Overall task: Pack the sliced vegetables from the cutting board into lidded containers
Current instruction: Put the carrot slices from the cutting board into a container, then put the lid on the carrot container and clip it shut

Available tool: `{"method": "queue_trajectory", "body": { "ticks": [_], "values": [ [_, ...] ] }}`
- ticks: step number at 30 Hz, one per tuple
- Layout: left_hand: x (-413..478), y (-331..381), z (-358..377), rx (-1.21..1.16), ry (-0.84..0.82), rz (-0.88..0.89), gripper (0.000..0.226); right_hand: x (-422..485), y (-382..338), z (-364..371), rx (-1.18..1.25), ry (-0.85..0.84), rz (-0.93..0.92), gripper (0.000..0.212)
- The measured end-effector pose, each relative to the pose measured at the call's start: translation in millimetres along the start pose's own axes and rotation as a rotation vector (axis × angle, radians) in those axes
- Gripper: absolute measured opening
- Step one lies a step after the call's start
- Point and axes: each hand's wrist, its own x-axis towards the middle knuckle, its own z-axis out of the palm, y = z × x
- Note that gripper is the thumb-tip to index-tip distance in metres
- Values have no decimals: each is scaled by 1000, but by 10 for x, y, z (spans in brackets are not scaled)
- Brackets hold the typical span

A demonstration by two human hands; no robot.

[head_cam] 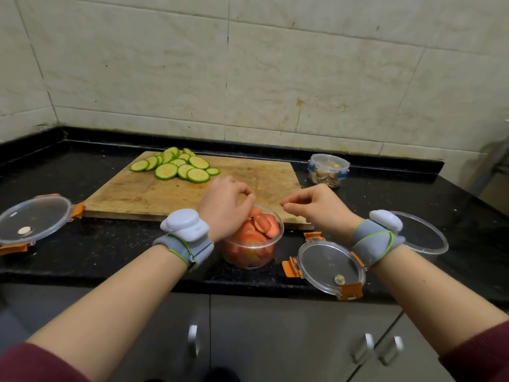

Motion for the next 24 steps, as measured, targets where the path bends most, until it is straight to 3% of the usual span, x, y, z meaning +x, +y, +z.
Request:
{"method": "queue_trajectory", "body": {
  "ticks": [3,6,8,12,15,20,24],
  "values": [
    [-113,296,51,0,57,178,24,-180,74,-251,-127,-36,41,14],
    [-324,578,225,-59,11,359,22,-412,150,-479,-397,-141,63,17],
    [-483,704,386,-72,-107,407,27,-582,205,-565,-525,-251,107,32],
    [-704,737,695,119,-440,391,71,-895,270,-619,-560,-432,198,71],
    [-784,666,829,289,-514,353,80,-1058,346,-547,-675,-483,193,86],
    [-870,698,874,313,-372,366,57,-1172,569,-436,-790,-383,-23,58],
    [-890,731,806,220,-292,319,40,-1196,479,-547,-697,-299,-129,34]
  ]
}}
